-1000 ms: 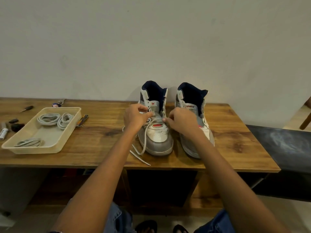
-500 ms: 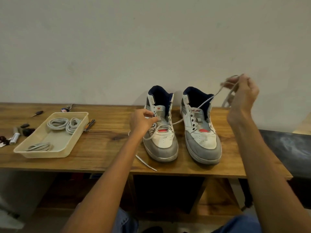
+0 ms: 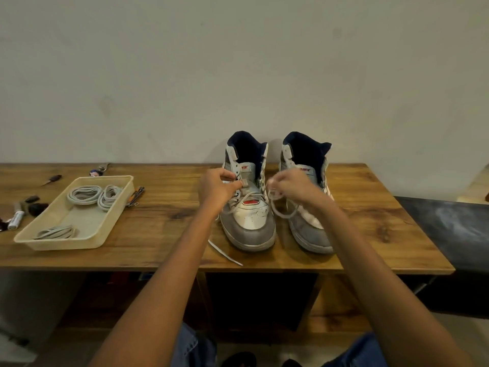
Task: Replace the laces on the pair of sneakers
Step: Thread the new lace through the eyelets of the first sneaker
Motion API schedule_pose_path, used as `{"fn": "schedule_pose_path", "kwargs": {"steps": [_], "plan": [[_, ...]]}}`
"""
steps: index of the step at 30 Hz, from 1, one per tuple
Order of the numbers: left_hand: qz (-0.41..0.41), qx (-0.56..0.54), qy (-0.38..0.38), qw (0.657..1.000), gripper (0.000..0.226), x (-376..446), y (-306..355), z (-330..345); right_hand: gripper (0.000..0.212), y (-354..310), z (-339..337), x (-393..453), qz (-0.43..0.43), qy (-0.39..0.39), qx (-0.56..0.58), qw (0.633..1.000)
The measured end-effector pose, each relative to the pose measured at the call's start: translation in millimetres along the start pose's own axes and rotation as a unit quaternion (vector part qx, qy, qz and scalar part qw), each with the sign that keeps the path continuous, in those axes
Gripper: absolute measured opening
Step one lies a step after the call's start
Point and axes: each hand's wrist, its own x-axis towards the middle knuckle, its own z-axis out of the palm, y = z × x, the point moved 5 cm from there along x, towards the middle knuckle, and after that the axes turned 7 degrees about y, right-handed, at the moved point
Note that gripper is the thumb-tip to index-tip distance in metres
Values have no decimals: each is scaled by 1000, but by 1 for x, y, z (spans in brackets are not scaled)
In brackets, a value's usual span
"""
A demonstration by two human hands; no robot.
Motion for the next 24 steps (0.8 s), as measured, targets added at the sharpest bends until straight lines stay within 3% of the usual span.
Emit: {"fn": "schedule_pose_path", "kwargs": {"steps": [1,3,5,6,8,10,12,14,17,24], "plan": [[3,1,-1,1000,29,0,1,1,20,-6,-19,-5,16,42,124,991],[4,7,0,1000,29,1,0,0,22,-17,-61,-15,21,138,323,936],[7,13,1,1000,30,1,-1,0,24,-19,-79,-21,4,177,413,893],[11,14,1,1000,30,1,-1,1,25,-18,-76,-22,2,177,416,892],[19,13,-7,1000,27,1,0,-1,26,-15,-57,-15,-16,159,299,941],[21,26,-51,998,24,2,-3,-5,30,-11,-38,-4,-56,123,26,990],[9,49,-134,990,23,2,-9,-9,38,-7,-28,2,-65,105,-170,978],[-5,68,-192,979,22,-1,-16,-12,35,-4,-17,1,-64,68,-209,974],[15,109,-189,976,20,-4,-17,-12,31,-4,9,-3,-73,10,-264,962],[49,187,-159,968,20,-4,-12,-8,24,-10,25,-10,-123,75,-391,909]]}}
